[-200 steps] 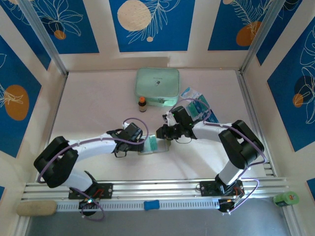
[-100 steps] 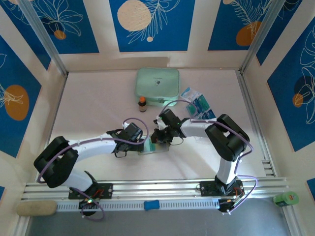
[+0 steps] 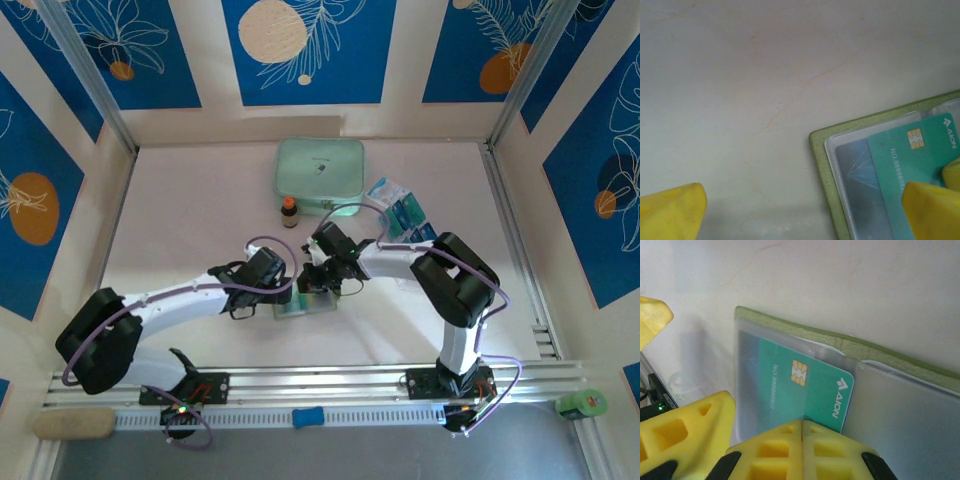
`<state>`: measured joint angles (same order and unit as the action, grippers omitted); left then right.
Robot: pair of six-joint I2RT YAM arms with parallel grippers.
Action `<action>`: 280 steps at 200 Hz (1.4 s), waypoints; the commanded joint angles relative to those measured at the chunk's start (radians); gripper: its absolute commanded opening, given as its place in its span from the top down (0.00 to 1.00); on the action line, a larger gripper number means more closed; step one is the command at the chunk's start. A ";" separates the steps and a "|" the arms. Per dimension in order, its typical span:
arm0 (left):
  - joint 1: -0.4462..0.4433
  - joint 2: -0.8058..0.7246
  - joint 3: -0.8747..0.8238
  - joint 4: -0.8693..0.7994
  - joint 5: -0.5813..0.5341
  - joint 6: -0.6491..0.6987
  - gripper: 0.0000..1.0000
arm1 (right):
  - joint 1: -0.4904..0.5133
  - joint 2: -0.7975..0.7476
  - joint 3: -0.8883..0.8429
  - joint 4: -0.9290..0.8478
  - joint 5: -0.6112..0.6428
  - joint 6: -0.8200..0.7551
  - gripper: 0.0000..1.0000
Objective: Put the credit cards into the card holder
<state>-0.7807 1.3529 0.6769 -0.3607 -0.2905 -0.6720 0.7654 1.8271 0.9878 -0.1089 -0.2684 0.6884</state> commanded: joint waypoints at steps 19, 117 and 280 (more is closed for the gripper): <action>0.008 -0.028 -0.055 -0.028 -0.027 -0.013 0.00 | -0.026 -0.074 0.002 -0.055 -0.006 -0.002 0.97; 0.011 -0.031 -0.113 -0.016 -0.042 -0.049 0.00 | -0.022 -0.001 0.008 -0.057 -0.009 -0.026 0.98; 0.021 -0.075 -0.067 -0.043 -0.048 -0.035 0.00 | 0.054 0.062 0.098 -0.132 0.015 -0.040 0.99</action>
<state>-0.7780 1.3209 0.5789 -0.3668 -0.3149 -0.7055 0.8047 1.8835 1.0599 -0.1776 -0.2565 0.6643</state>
